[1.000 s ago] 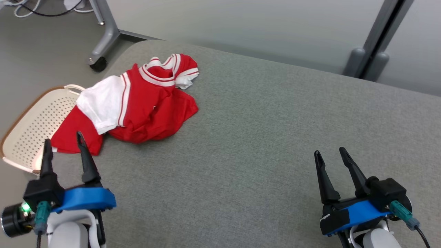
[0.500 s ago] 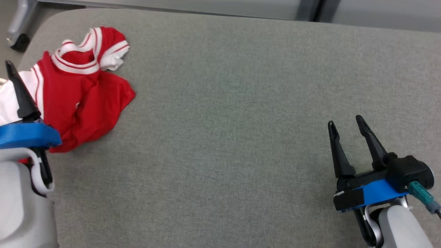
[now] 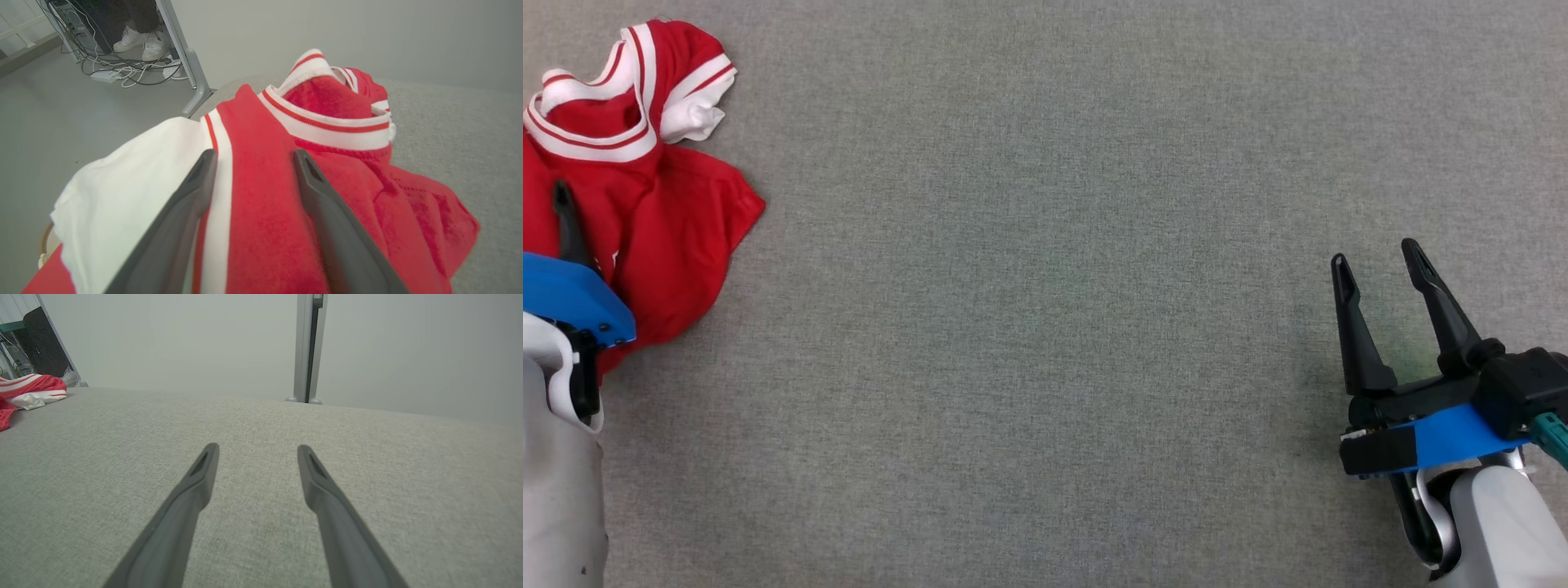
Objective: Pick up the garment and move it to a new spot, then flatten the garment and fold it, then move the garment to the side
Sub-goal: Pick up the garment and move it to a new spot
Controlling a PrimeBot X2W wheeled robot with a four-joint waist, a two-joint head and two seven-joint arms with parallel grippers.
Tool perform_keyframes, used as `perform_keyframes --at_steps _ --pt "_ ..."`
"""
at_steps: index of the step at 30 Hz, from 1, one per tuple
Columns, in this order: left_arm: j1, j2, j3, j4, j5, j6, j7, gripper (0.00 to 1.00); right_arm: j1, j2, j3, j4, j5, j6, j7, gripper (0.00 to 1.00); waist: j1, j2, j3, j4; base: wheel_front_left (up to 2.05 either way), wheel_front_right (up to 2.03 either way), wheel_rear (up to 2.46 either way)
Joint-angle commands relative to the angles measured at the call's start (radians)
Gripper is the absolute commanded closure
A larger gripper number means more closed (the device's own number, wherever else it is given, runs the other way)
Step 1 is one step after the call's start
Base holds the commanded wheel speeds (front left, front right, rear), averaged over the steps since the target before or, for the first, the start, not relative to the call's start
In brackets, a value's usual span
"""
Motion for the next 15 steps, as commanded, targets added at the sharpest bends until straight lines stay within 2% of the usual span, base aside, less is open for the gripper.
perform_keyframes --at_steps 1,10,11,12,13,15 --pt "-0.023 0.007 -0.003 0.016 -0.007 -0.005 0.01 0.0 -0.017 -0.006 -0.002 -0.006 0.004 0.0 -0.001 0.0 -0.0002 -0.0002 0.003 0.0 0.0 0.0 0.0" --pt "-0.052 -0.008 -0.023 0.177 -0.075 -0.043 0.147 0.0 -0.022 0.003 0.007 0.004 0.005 0.0 -0.001 0.0 -0.0002 -0.0002 0.0 0.0 0.0 0.0 0.0" --pt "-0.054 -0.008 -0.026 0.188 -0.083 -0.045 0.153 0.31 -0.024 0.004 0.009 0.005 0.006 0.0 -0.001 0.0 -0.0002 -0.0002 -0.003 -0.001 0.0 0.0 0.0" --pt "-0.056 -0.005 -0.029 0.196 -0.088 -0.046 0.155 0.72 -0.025 0.006 0.011 0.007 0.006 0.0 -0.001 0.0 -0.0002 -0.0002 -0.006 -0.002 0.0 0.0 0.0" --pt "-0.057 -0.002 -0.034 0.202 -0.09 -0.046 0.156 1.0 -0.027 0.007 0.013 0.009 0.007 0.0 -0.001 0.0 -0.0002 -0.0002 -0.009 -0.003 0.0 0.0 0.0" --pt "-0.06 0.002 -0.041 0.21 -0.097 -0.049 0.144 1.0 -0.026 0.013 0.015 0.013 0.015 0.0 -0.001 0.0 -0.0002 -0.0002 -0.02 -0.006 0.0 0.0 0.0"
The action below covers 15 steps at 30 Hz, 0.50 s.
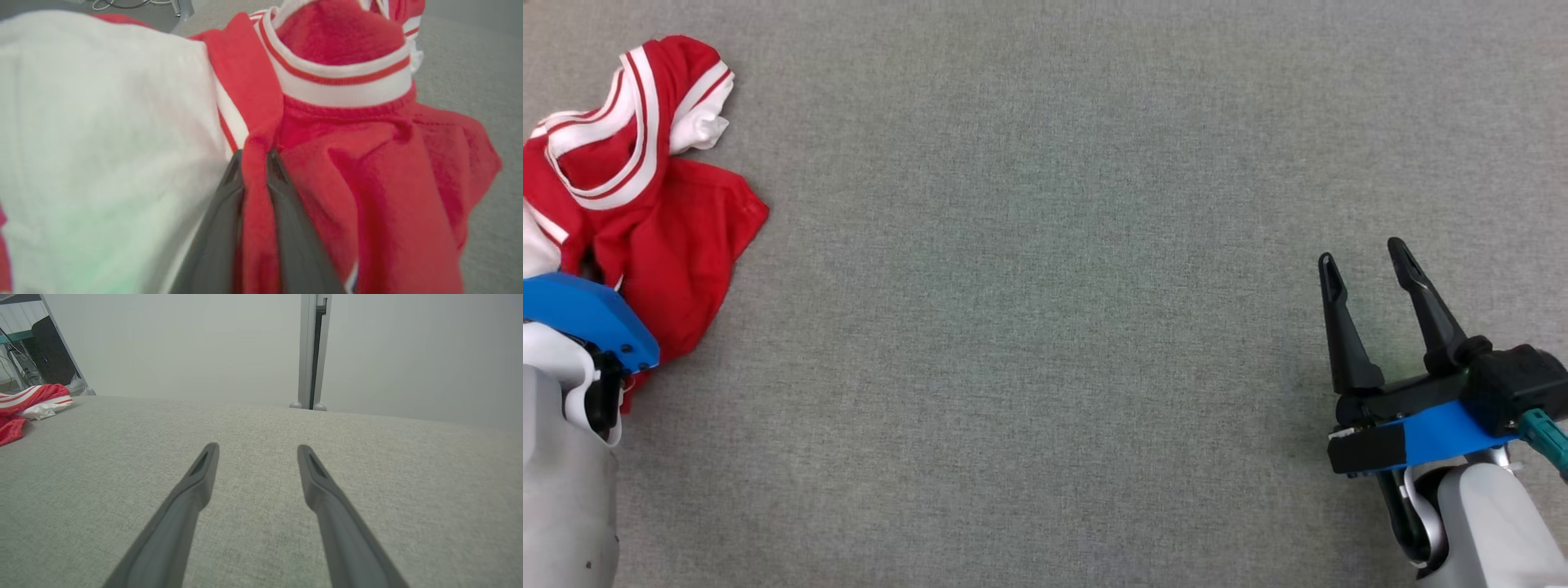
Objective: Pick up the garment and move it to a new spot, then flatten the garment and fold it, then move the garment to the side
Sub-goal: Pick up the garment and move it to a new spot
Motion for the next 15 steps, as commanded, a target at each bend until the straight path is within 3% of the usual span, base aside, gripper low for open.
perform_keyframes --at_steps 1,7,15 --pt "-0.008 0.002 -0.003 0.003 -0.007 -0.005 -0.016 1.0 -0.013 0.007 0.001 0.005 0.012 0.0 -0.001 0.0 0.0 0.0 -0.01 -0.005 0.0 0.0 0.0" --pt "-0.031 0.026 -0.023 -0.018 -0.011 -0.007 -0.102 1.0 0.001 0.027 0.005 0.023 0.029 0.0 -0.001 0.0 0.0 0.0 -0.057 -0.018 0.0 0.0 0.0" --pt "-0.076 0.044 -0.066 -0.156 -0.011 -0.008 -0.252 1.0 0.017 0.056 0.013 0.05 0.051 0.0 -0.001 0.0 0.0 0.0 -0.129 -0.052 0.0 0.0 0.0"
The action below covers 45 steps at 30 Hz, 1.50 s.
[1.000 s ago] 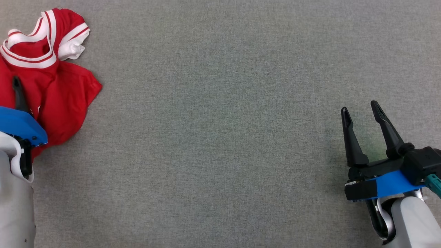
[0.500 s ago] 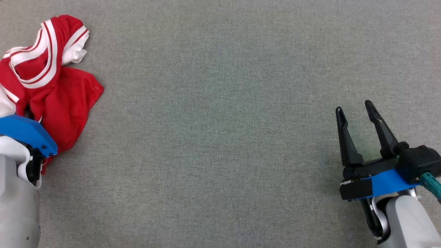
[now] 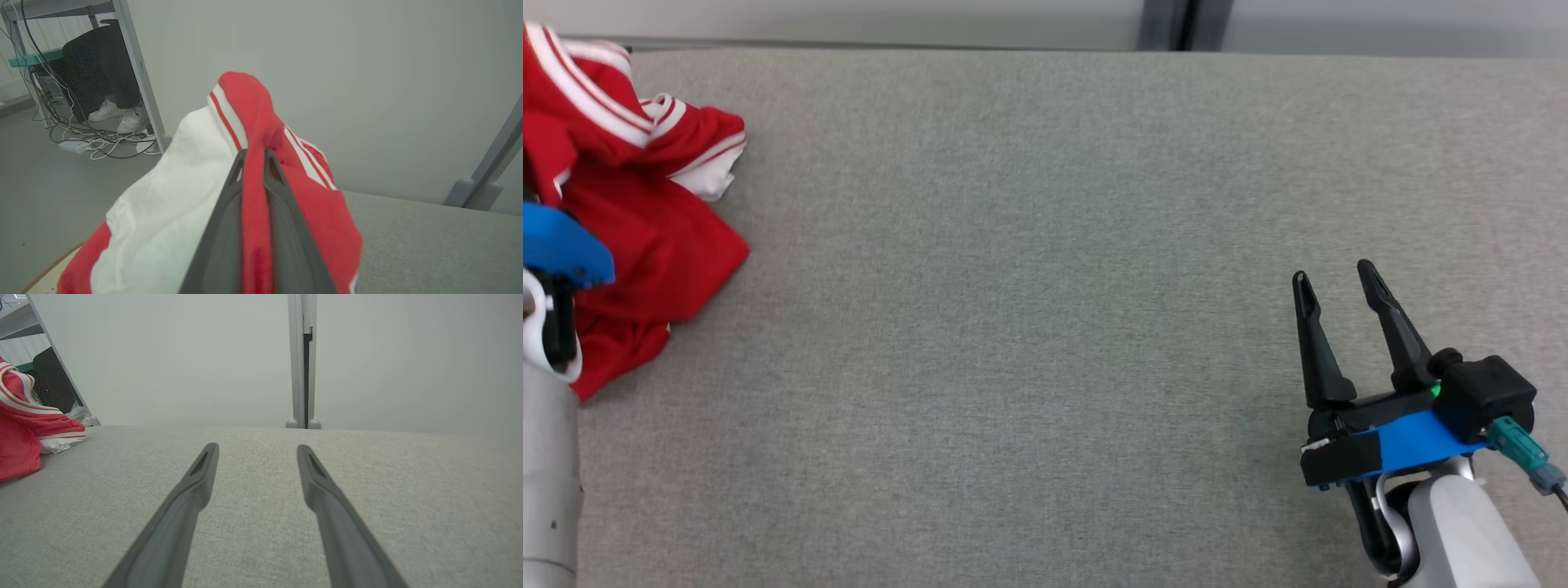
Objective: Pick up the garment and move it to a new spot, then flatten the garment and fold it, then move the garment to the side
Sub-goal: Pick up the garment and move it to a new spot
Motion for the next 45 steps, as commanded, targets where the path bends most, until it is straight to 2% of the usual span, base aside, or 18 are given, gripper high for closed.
perform_keyframes --at_steps 1,9,10,17,23,29,33,45 --pt "-0.022 0.005 -0.013 -0.031 0.009 -0.006 -0.014 1.0 0.013 0.006 0.002 0.005 0.007 0.0 -0.001 0.0 0.0001 0.0 -0.023 -0.02 0.0 0.0 0.0" --pt "-0.08 -0.003 -0.105 -0.287 0.044 -0.006 -0.033 1.0 0.032 0.033 0.008 0.022 0.019 0.0 -0.001 0.0 0.0001 0.0 -0.087 -0.1 0.0 0.0 0.0" --pt "-0.08 -0.003 -0.105 -0.287 0.044 -0.006 -0.033 1.0 0.032 0.033 0.008 0.022 0.019 0.0 -0.001 0.0 0.0001 0.0 -0.087 -0.1 0.0 0.0 0.0" --pt "-0.124 -0.05 -0.202 -0.538 -0.014 -0.004 0.04 1.0 0.035 0.041 0.024 0.031 0.048 0.0 -0.001 0.0 0.0001 0.0 -0.104 -0.218 0.0 0.0 0.0" --pt "-0.159 -0.09 -0.301 -0.658 -0.022 -0.004 0.106 1.0 0.032 0.041 0.038 0.035 0.102 0.0 -0.001 0.0 0.0001 0.0 -0.093 -0.308 0.0 0.0 0.0" --pt "-0.115 -0.131 -0.402 -0.618 -0.029 -0.004 0.107 1.0 0.023 0.041 0.053 0.037 0.136 0.0 -0.001 0.0 0.0001 0.0 -0.089 -0.369 0.0 0.0 0.0" --pt "-0.046 -0.155 -0.454 -0.554 -0.038 -0.004 0.078 1.0 0.021 0.041 0.055 0.038 0.143 0.0 -0.001 0.0 0.0001 0.0 -0.089 -0.385 0.0 0.0 0.0" --pt "0.219 -0.257 -0.583 -0.316 -0.055 -0.001 -0.032 1.0 0.03 0.041 0.044 0.041 0.132 0.0 -0.001 0.0 0.0001 0.0 -0.093 -0.34 0.0 0.0 0.0"
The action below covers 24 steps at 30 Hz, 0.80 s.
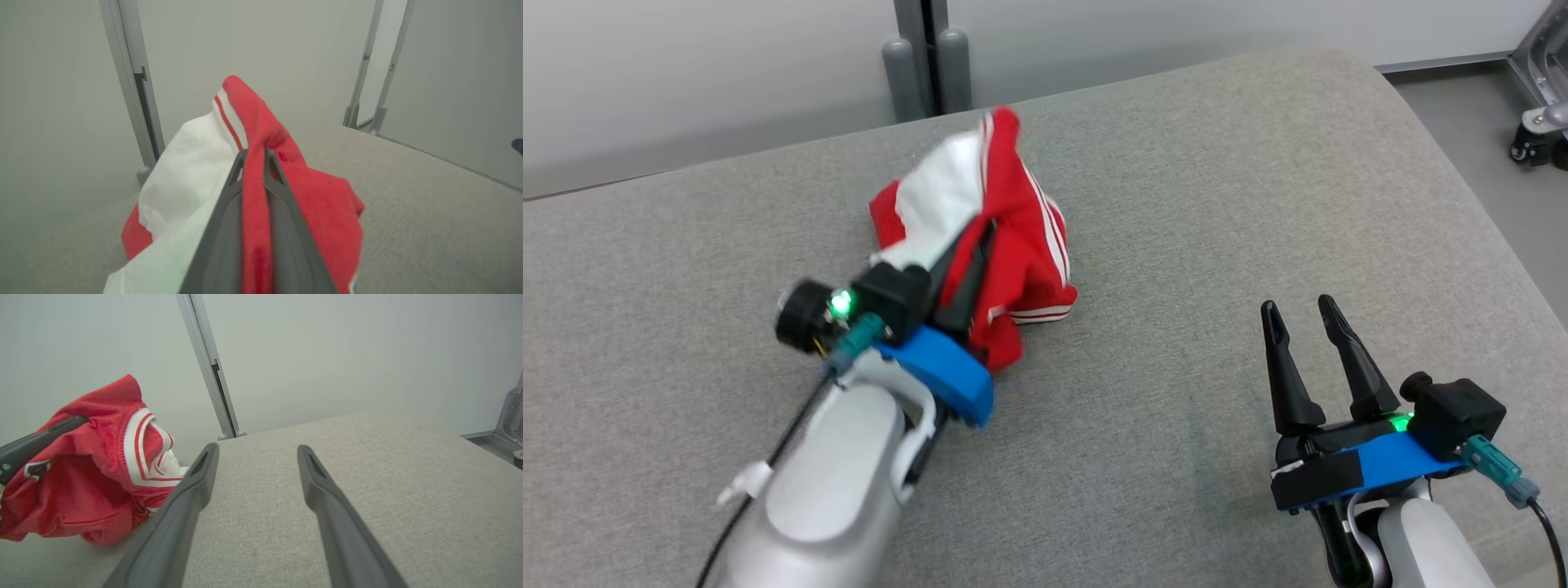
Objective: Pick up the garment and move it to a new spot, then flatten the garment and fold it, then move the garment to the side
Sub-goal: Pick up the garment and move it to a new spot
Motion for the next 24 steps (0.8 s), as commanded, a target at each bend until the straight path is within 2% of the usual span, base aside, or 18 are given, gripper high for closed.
perform_keyframes --at_steps 1,5,6,7,10,16,24 --pt "0.04 -0.013 -0.016 0.023 -0.002 0.001 -0.015 1.0 0.003 0.0 -0.003 0.001 -0.004 0.0 -0.001 0.0 0.0 0.0 -0.002 0.009 0.0 0.0 0.0" --pt "0.103 -0.04 -0.063 0.075 0.005 0.001 -0.028 1.0 0.015 0.0 -0.008 0.005 -0.01 0.0 -0.001 0.0 0.0 0.0 -0.012 0.033 0.0 0.0 0.0" --pt "0.112 -0.046 -0.074 0.083 0.012 0.003 -0.029 0.16 0.018 0.0 -0.007 0.008 -0.012 0.0 -0.001 0.0 0.0 0.0 -0.015 0.037 0.0 0.0 0.0" --pt "0.121 -0.051 -0.078 0.088 0.008 0.005 -0.031 0.0 0.019 0.0 -0.009 0.01 -0.012 0.0 -0.001 0.0 0.0 0.0 -0.018 0.043 0.0 0.0 0.0" --pt "0.132 -0.061 -0.066 0.043 0.017 0.03 -0.034 0.0 0.023 -0.001 -0.009 0.013 -0.01 0.0 -0.001 0.0 0.0 0.0 -0.028 0.057 0.0 0.0 0.0" --pt "0.198 -0.063 0.038 -0.138 0.057 0.086 -0.033 0.0 0.037 0.0 -0.017 0.016 -0.015 0.0 -0.001 0.0 0.0 0.0 -0.056 0.09 0.0 0.0 0.0" --pt "0.305 -0.042 0.19 -0.29 0.125 0.102 -0.033 0.0 0.07 -0.001 -0.026 0.024 -0.02 0.0 -0.001 0.0 0.0 0.0 -0.095 0.143 0.0 0.0 0.0"
